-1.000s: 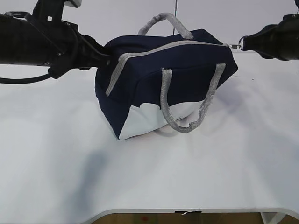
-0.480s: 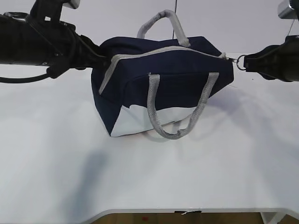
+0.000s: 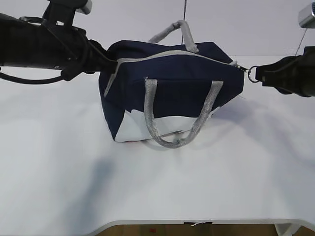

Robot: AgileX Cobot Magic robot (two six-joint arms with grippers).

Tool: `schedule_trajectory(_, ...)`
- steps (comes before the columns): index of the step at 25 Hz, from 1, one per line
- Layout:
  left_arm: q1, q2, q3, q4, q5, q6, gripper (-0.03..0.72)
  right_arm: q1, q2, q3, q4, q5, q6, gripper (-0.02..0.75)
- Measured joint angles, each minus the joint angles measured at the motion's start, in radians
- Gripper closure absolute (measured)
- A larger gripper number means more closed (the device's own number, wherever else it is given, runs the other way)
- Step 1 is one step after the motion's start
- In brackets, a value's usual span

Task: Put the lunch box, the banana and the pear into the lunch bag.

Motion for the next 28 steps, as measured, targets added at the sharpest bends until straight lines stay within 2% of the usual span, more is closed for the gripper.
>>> schedule_trajectory(6,0.000,0.018,-0.030,0.006,0.003,0.000,0.693,0.010,-0.005,0.012,-0.011,0.001,0.007,0.731)
schedule_trajectory(11,0.006,-0.017,-0.030,0.069,0.085,0.000,0.668,0.010,-0.005,0.012,-0.014,0.001,0.010,0.731)
schedule_trajectory(15,0.006,-0.106,-0.030,0.131,0.167,0.000,0.552,0.010,-0.005,0.012,-0.014,-0.005,0.009,0.731)
schedule_trajectory(19,0.006,-0.202,-0.036,0.163,0.238,0.000,0.374,0.010,-0.001,0.012,-0.014,-0.004,0.009,0.731)
schedule_trajectory(21,0.006,-0.223,-0.036,0.176,0.268,0.000,0.312,0.010,0.007,0.012,-0.012,-0.002,0.009,0.731)
schedule_trajectory(23,0.006,-0.226,-0.036,0.193,0.322,0.000,0.279,0.010,0.011,0.012,-0.010,0.005,0.009,0.731)
schedule_trajectory(28,-0.025,-0.223,-0.036,0.247,0.438,0.000,0.262,0.010,0.011,0.012,-0.004,0.009,0.009,0.731)
